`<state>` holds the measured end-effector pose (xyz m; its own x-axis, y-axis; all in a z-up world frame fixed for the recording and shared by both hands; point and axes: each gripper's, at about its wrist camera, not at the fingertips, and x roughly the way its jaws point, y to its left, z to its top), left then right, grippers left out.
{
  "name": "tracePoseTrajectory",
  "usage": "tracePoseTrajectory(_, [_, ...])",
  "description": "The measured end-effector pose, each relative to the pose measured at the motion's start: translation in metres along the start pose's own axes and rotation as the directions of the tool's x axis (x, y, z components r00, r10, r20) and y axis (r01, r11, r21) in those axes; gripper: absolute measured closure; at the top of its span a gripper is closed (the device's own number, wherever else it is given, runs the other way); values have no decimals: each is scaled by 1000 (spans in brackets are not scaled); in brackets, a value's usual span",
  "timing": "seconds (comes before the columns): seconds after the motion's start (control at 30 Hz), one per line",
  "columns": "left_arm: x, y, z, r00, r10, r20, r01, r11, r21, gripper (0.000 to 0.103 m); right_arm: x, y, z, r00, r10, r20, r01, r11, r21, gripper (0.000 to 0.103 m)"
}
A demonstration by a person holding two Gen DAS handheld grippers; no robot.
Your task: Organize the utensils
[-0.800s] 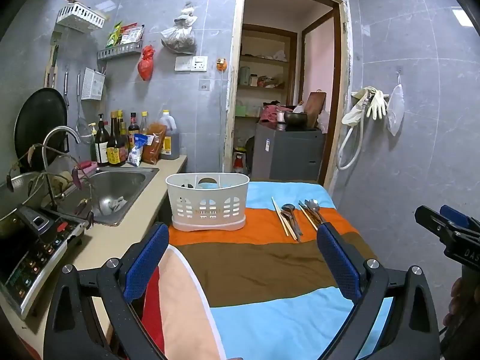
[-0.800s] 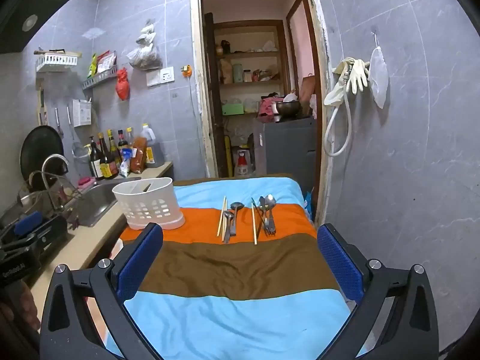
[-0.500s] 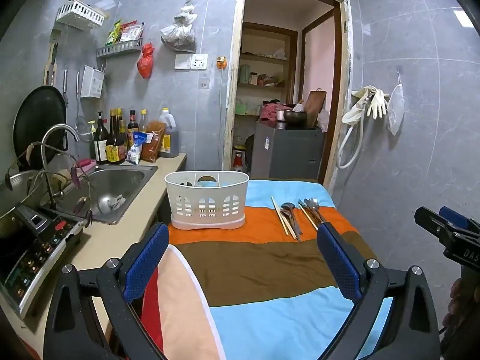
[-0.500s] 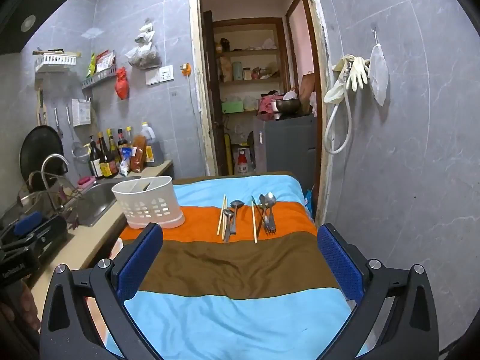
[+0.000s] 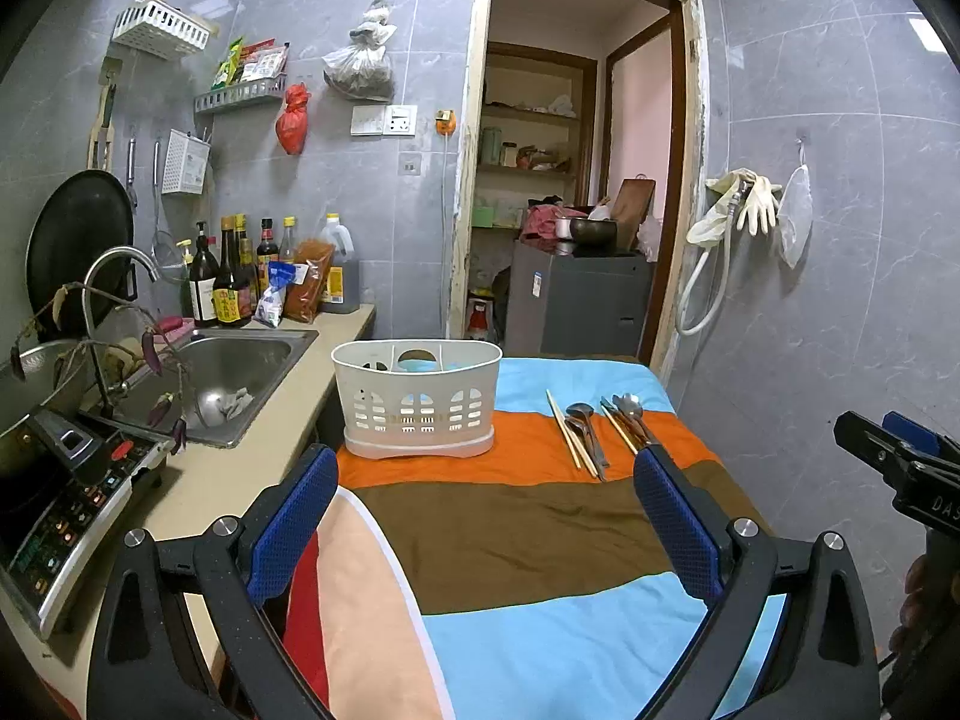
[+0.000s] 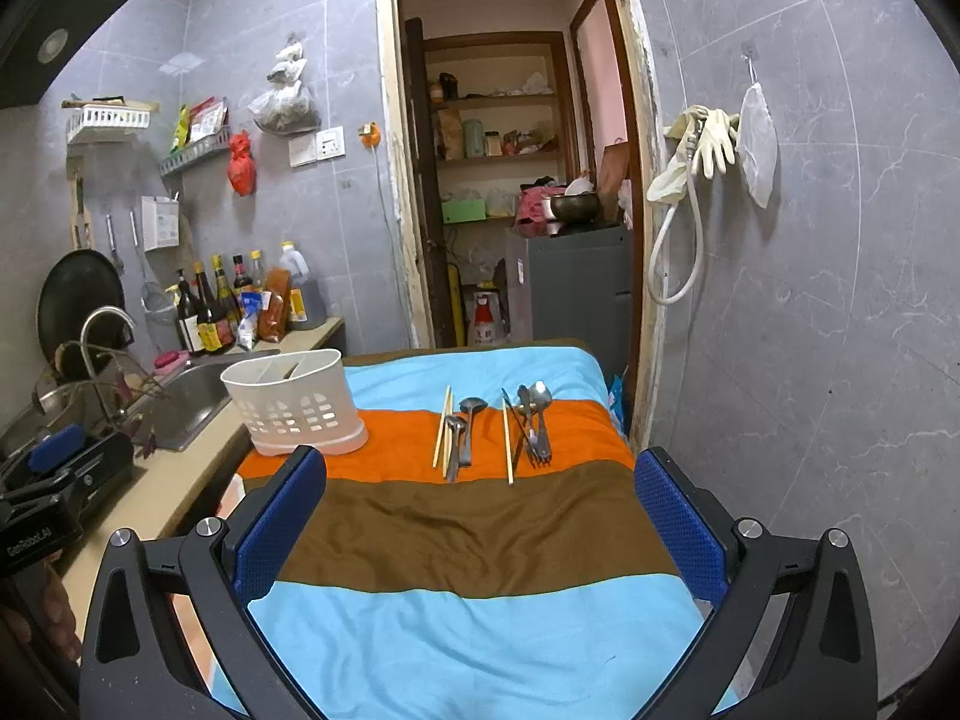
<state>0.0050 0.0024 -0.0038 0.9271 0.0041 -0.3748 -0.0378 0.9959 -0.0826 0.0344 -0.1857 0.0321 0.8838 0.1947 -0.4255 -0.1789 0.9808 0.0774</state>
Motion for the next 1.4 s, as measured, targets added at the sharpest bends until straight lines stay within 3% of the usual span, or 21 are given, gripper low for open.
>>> tracePoseTrajectory(1.4, [1,0,4,1000,7,1,-7,1000,9,6,7,-1,0,1000,1,-7,-1,1000,6,0])
